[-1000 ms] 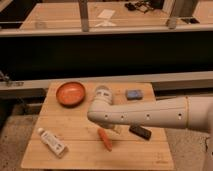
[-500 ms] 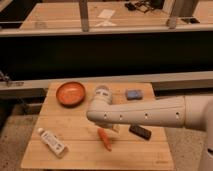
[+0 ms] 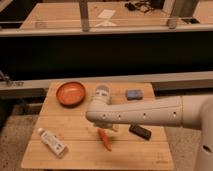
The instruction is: Drag the pepper across the table
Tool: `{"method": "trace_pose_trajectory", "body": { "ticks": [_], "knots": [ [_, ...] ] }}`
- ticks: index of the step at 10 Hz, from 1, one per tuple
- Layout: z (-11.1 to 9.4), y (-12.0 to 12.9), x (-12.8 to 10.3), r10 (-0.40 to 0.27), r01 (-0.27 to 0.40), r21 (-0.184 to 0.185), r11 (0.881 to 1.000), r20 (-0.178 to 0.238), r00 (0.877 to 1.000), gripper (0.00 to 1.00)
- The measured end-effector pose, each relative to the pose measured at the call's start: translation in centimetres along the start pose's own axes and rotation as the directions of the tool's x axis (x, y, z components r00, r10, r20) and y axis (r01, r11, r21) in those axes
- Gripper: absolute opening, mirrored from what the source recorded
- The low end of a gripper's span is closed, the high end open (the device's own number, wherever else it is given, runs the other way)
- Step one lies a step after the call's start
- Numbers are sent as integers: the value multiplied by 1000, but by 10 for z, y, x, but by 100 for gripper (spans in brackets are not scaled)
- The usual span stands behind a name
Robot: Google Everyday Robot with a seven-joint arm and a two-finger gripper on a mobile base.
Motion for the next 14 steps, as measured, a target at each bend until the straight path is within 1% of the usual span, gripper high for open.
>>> {"method": "trace_pose_trajectory", "body": {
  "ticks": [2, 5, 7, 8, 9, 14],
  "knots": [
    [2, -2, -1, -23, 23, -2, 1000, 4, 1000, 72],
    [9, -7, -5, -84, 84, -13, 996, 16, 996, 72],
    [14, -10, -7, -120, 120, -19, 993, 26, 992, 72],
    [17, -12, -8, -132, 133, -22, 991, 30, 991, 71],
    [22, -15, -10, -151, 152, -27, 988, 36, 988, 66],
    [41, -21, -15, -207, 210, -42, 977, 59, 976, 65]
  ]
}}
